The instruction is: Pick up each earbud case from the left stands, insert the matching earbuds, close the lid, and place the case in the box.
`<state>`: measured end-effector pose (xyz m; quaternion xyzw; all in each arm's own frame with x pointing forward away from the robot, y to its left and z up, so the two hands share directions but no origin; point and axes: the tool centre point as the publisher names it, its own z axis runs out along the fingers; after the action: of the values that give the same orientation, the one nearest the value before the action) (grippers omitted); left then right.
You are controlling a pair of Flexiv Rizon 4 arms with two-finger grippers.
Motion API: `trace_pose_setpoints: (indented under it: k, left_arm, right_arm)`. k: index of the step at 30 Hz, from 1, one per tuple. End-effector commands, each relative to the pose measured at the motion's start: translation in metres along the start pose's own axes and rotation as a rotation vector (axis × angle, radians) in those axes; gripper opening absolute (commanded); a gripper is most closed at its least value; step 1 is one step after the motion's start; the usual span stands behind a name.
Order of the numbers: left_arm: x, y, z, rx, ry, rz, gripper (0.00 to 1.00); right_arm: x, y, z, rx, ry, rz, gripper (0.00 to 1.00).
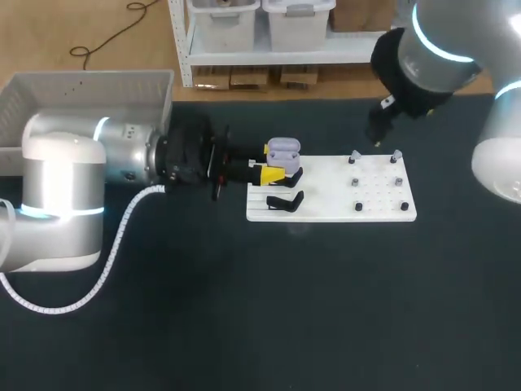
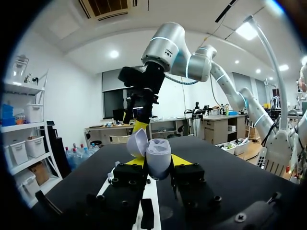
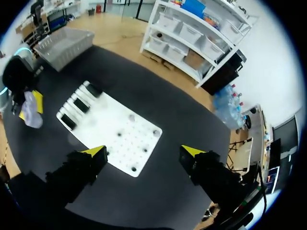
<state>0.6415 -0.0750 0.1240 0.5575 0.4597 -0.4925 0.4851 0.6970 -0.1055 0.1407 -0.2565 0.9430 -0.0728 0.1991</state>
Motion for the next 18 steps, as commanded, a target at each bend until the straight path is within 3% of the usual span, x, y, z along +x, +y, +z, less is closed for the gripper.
trace_pose_setpoints:
  k: [1, 18]
  left_arm:
    - [-0.002, -0.003, 0.0, -0.011, 0.008, 0.001, 0.0]
    - [-0.002, -0.003, 0.0, -0.011, 0.008, 0.001, 0.0]
  right_arm:
    - [0.001, -0.004, 0.014, -0.01, 0.04, -0.01, 1.0]
    - [0.015, -0.013, 0.063, -0.077, 0.186, -0.042, 1.0]
